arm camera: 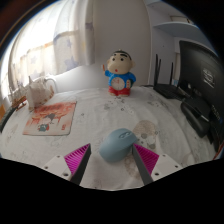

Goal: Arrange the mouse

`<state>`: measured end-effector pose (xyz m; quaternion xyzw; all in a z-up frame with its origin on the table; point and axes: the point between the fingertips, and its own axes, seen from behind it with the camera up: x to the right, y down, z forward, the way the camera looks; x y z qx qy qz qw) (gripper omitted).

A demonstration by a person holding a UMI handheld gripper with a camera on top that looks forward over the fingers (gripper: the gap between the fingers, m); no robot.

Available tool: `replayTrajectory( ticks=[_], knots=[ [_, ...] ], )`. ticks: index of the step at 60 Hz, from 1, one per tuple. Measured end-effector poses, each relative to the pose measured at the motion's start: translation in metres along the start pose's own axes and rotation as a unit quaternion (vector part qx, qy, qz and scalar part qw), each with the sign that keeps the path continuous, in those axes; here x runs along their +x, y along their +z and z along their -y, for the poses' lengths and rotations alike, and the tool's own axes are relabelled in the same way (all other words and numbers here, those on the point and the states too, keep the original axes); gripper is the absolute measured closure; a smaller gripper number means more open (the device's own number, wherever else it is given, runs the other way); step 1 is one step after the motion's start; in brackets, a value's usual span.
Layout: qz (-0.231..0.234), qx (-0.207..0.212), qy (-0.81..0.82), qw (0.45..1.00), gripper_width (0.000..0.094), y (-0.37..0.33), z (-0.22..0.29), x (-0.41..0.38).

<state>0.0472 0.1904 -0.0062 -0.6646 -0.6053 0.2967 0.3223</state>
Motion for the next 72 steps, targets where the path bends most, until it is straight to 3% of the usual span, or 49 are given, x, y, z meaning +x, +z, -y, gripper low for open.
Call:
replayTrajectory(
  ticks=[23,29,31,33,34,39,47,62,72],
  knots=[
    [0.038,-0.021,-0.017,0.999,0.01,0.055,0.03,-0.017],
    [0.025,-0.022,-0.023,0.999,0.0196,0.058,0.031,-0.013],
    [0.017,-0.023,-0.023,0.999,0.0278,0.059,0.032,-0.009],
    [0.011,-0.022,-0.021,0.999,0.0428,0.06,0.033,-0.006],
    [0.013,-0.023,-0.018,0.999,0.045,0.06,0.034,-0.007],
    [0.009,-0.032,-0.009,0.999,0.0488,0.059,0.037,-0.002],
    [-0.003,-0.011,-0.011,1.0,0.0509,0.048,0.082,-0.006],
    [0.037,0.037,-0.016,0.999,0.0531,0.027,0.181,-0.119],
    [0.059,0.034,-0.022,0.997,0.0546,0.054,0.174,-0.223]
  ],
)
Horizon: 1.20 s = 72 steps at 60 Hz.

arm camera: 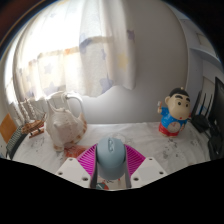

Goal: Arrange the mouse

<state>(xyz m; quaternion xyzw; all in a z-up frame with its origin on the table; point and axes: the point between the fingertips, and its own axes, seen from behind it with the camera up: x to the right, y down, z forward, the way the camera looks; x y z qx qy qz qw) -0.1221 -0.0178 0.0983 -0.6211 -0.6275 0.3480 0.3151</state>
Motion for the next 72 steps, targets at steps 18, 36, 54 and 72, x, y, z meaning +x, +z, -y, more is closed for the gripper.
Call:
replayTrajectory(
  ticks=[18,36,54,72],
  knots=[
    [-0.026,-0.062,-0.023,0.997,0.0408,0.066,-0.092,-0.053],
    [-0.053,-0.107,-0.006,0.993,0.0077,-0.067,-0.041,-0.056],
    [-0.065,-0.129,0.012,0.989,0.0085,-0.218,-0.029,-0.059],
    [-0.066,-0.122,-0.003,0.99,0.0085,-0.243,-0.032,-0.04]
  ],
)
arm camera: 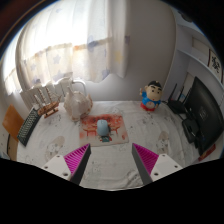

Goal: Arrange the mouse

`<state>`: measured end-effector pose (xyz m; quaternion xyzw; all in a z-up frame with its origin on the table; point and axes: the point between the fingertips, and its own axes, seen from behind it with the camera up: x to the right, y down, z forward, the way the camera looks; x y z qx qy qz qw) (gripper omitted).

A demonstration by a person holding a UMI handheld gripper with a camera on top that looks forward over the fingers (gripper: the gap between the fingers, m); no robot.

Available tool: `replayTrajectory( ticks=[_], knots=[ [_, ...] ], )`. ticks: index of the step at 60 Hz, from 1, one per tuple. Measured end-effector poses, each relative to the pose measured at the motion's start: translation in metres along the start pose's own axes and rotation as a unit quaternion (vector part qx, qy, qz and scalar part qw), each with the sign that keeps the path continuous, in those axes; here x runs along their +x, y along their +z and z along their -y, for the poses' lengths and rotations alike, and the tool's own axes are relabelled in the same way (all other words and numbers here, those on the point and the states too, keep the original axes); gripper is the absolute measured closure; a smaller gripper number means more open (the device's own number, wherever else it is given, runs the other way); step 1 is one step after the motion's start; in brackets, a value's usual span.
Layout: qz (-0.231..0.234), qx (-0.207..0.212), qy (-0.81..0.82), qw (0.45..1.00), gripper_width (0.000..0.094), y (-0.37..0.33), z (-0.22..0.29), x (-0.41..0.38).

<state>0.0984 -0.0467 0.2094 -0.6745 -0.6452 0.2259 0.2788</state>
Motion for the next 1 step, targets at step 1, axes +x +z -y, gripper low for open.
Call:
replayTrajectory(
  ticks=[1],
  knots=[
    [0.001,0.0,0.0,1.0,0.0085,-0.0003,-0.0003,0.0008]
  ],
)
